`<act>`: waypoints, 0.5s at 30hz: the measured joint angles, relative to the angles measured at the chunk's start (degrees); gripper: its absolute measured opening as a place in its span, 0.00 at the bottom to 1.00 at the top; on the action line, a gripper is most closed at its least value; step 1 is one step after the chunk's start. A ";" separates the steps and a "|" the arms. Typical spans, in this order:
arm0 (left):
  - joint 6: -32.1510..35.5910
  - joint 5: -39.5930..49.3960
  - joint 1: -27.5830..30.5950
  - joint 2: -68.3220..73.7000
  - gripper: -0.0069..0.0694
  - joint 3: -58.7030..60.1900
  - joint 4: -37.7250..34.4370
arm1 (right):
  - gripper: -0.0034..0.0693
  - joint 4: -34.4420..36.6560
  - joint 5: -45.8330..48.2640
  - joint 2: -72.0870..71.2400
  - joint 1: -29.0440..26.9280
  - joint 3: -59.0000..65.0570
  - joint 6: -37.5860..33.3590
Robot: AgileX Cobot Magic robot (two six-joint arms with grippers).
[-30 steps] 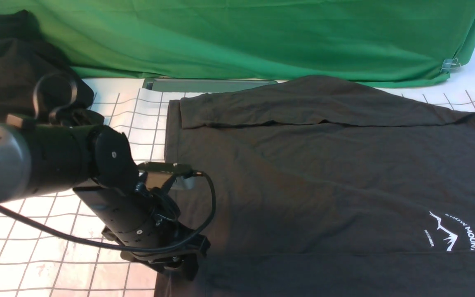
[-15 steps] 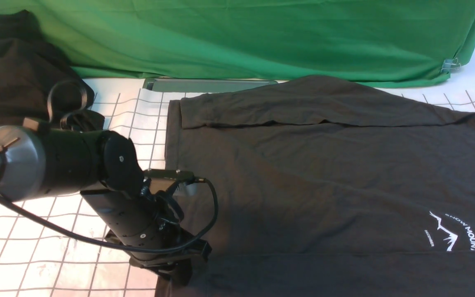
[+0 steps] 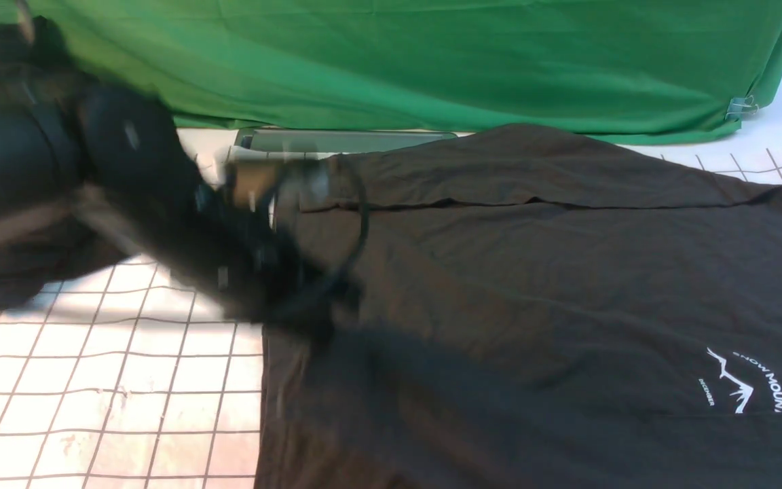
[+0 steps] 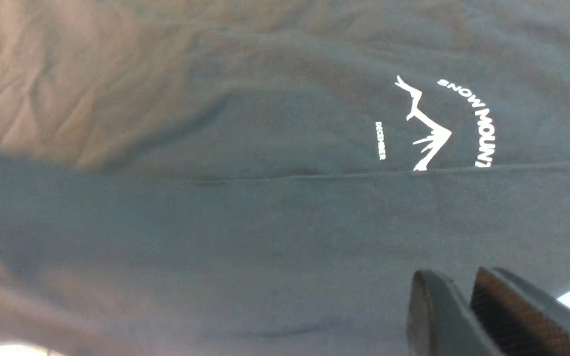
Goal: Fold a long-sleeved shirt over a white checkered tablecloth.
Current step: 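Fold the left side of the black T-shirt inward over its body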
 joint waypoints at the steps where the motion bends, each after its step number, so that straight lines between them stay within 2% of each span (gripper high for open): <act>1: -1.87 0.73 0.20 0.39 0.11 -5.44 2.33 | 0.20 0.00 -0.07 0.00 0.00 0.00 0.00; 3: -3.06 2.38 1.78 3.19 0.11 -13.29 3.34 | 0.21 0.00 -0.13 0.00 0.00 0.00 0.00; 8: -3.06 5.70 5.75 12.85 0.11 -22.52 3.27 | 0.22 0.00 -0.18 0.00 0.00 0.00 0.00; 15: -3.06 0.75 10.29 30.33 0.11 -29.43 1.19 | 0.23 0.00 -0.17 0.00 0.00 0.00 0.00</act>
